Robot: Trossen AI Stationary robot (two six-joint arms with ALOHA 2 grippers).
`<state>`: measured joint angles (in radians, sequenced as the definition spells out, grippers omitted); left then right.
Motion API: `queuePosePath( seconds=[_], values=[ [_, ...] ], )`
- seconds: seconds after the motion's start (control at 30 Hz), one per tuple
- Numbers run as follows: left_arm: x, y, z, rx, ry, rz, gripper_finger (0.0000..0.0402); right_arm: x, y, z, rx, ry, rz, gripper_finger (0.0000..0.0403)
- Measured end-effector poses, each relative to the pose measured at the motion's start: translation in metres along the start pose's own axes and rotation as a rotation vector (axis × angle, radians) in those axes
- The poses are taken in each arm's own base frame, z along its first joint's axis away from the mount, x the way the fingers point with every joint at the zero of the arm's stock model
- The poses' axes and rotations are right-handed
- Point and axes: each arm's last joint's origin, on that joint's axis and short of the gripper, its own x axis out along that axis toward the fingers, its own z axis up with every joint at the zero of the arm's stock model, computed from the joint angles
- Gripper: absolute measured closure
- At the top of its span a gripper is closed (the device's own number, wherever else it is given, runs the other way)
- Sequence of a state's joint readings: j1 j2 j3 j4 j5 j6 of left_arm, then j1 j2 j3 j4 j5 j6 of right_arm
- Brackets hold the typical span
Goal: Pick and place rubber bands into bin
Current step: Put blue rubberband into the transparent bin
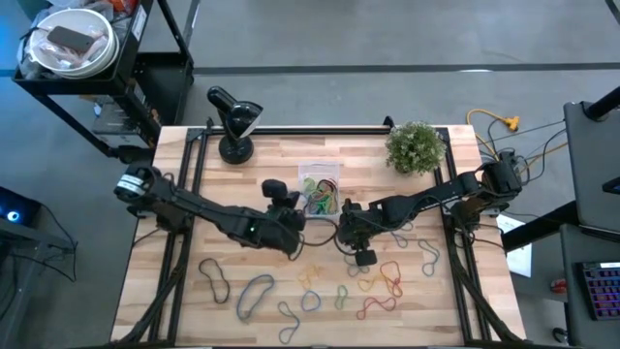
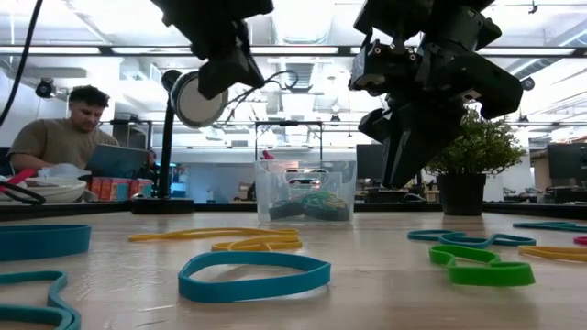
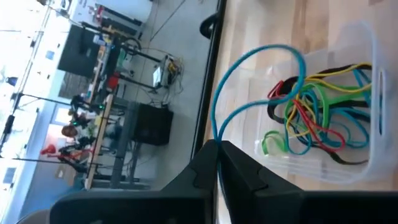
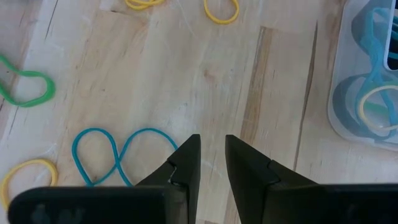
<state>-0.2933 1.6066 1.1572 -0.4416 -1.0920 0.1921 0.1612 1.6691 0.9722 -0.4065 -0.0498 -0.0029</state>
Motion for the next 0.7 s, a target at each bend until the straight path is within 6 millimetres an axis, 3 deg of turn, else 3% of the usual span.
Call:
queuePosePath(
  seconds=[0.3, 0.7],
  values=[
    [0.038, 0.012, 0.005, -0.074, -0.015, -0.084, 0.0401, 0.000, 0.000, 0.000, 0.000, 0.000, 0.000, 0.0335],
    [0.087, -0.001, 0.001, -0.063, -0.001, -0.173, 0.0401, 0.000, 0.000, 0.000, 0.001, 0.003, 0.000, 0.0335]
  ],
)
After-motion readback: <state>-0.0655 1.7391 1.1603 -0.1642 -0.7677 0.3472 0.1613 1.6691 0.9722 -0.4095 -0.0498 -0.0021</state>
